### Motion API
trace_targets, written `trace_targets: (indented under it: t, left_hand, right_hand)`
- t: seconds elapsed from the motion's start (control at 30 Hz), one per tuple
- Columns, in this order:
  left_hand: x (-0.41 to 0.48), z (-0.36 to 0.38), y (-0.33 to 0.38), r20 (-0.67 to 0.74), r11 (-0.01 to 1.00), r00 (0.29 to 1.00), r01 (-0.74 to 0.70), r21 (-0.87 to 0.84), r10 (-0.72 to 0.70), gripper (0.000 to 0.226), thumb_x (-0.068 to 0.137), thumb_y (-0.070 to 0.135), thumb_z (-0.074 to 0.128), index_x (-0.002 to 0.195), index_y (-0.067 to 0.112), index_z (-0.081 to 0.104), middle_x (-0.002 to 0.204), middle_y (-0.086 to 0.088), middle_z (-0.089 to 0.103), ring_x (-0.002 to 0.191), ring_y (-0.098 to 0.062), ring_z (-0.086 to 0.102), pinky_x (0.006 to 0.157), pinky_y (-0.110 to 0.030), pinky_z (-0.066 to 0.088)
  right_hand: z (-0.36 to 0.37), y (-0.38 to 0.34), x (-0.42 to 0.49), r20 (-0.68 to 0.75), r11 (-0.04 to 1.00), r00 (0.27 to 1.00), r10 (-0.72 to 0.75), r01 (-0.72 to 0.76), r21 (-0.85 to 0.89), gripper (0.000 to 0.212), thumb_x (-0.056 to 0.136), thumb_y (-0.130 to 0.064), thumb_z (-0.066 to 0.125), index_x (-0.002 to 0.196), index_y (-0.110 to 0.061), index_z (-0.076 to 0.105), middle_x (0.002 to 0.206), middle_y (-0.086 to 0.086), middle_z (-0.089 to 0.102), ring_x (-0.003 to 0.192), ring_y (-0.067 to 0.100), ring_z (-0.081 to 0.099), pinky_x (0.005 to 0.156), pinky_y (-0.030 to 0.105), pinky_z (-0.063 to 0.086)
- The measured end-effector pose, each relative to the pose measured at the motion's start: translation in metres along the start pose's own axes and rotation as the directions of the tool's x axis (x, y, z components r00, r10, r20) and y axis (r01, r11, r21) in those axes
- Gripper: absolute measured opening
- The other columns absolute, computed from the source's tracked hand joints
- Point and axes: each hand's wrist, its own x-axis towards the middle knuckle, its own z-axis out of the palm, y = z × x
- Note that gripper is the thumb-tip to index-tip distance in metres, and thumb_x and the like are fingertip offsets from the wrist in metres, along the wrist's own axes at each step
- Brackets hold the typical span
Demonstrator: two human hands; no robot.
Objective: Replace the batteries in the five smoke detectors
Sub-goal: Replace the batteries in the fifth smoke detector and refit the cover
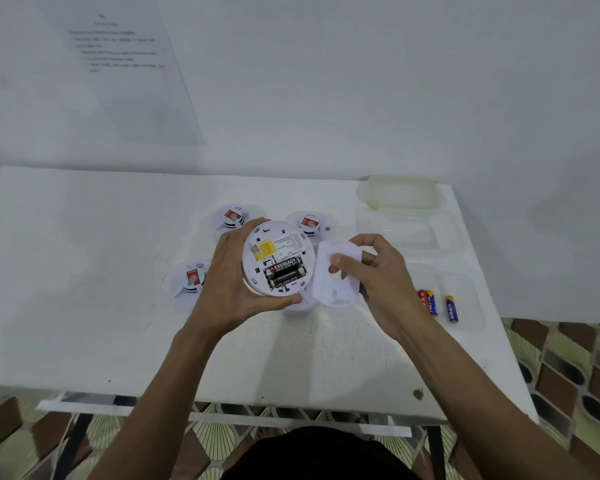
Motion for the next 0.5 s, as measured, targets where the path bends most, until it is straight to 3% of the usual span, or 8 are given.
trace_targets:
  t: [0.07,0.13,0.23,0.33,0.43,0.5]
  left_hand:
    - [0.0,0.002,0.002,0.0,1.0,1.0,-0.003,-0.004,0.003,0.1,0.05,0.056,0.082,0.132,0.054,0.025,0.129,0.04,0.034,0.123,-0.001,0.04,0.104,-0.037,0.04]
    - [0.0,0.005,0.004,0.006,1.0,1.0,-0.004,0.002,0.004,0.1,0.051,0.057,0.082,0.133,0.052,0.025,0.13,0.039,0.034,0.124,-0.002,0.04,0.105,-0.04,0.039]
    - [0.0,0.008,0.006,0.026,0.999,0.999,-0.019,0.032,0.019,0.099,0.052,0.061,0.08,0.135,0.047,0.027,0.131,0.034,0.035,0.125,-0.006,0.04,0.105,-0.043,0.038]
    - [-0.001,0.013,0.009,0.06,0.999,0.997,-0.043,0.033,0.041,0.094,0.056,0.07,0.073,0.135,0.046,0.029,0.134,0.034,0.033,0.126,-0.002,0.038,0.107,-0.041,0.036]
    - [-0.002,0.017,0.014,0.061,0.998,0.997,-0.05,0.037,0.047,0.091,0.058,0.076,0.065,0.134,0.042,0.029,0.133,0.041,0.029,0.125,0.011,0.031,0.107,-0.028,0.031]
    - [-0.003,0.019,0.016,0.058,0.998,0.997,-0.048,0.041,0.045,0.09,0.059,0.078,0.064,0.134,0.043,0.028,0.133,0.043,0.027,0.125,0.012,0.03,0.107,-0.025,0.029]
  right_hand:
    - [0.0,-0.005,-0.001,0.001,0.985,1.0,0.006,-0.006,0.172,0.029,0.084,0.002,0.068,0.108,-0.009,0.055,0.084,0.008,0.072,0.067,0.014,0.067,0.066,0.032,0.052]
    - [0.001,-0.01,-0.004,-0.029,0.98,0.999,-0.029,0.034,0.194,0.028,0.083,0.002,0.069,0.104,-0.01,0.055,0.083,0.007,0.073,0.072,0.016,0.067,0.065,0.03,0.054]
    - [0.003,-0.011,-0.007,-0.095,0.972,0.971,-0.221,0.211,-0.107,0.026,0.083,-0.004,0.072,0.094,-0.016,0.052,0.081,0.008,0.072,0.07,0.016,0.064,0.061,0.03,0.052]
    - [0.009,-0.012,-0.01,-0.044,0.865,0.911,-0.41,0.372,-0.337,0.019,0.085,-0.012,0.069,0.086,-0.02,0.052,0.075,0.002,0.064,0.065,0.011,0.055,0.057,0.025,0.046]
    - [0.019,-0.012,-0.017,-0.006,0.818,0.878,-0.478,0.443,-0.368,0.024,0.093,-0.016,0.062,0.075,-0.015,0.046,0.071,-0.002,0.053,0.076,0.011,0.06,0.058,0.019,0.043]
    - [0.023,-0.011,-0.018,-0.011,0.84,0.883,-0.469,0.442,-0.315,0.029,0.096,-0.018,0.058,0.072,-0.015,0.043,0.069,-0.001,0.051,0.087,0.025,0.063,0.06,0.026,0.044]
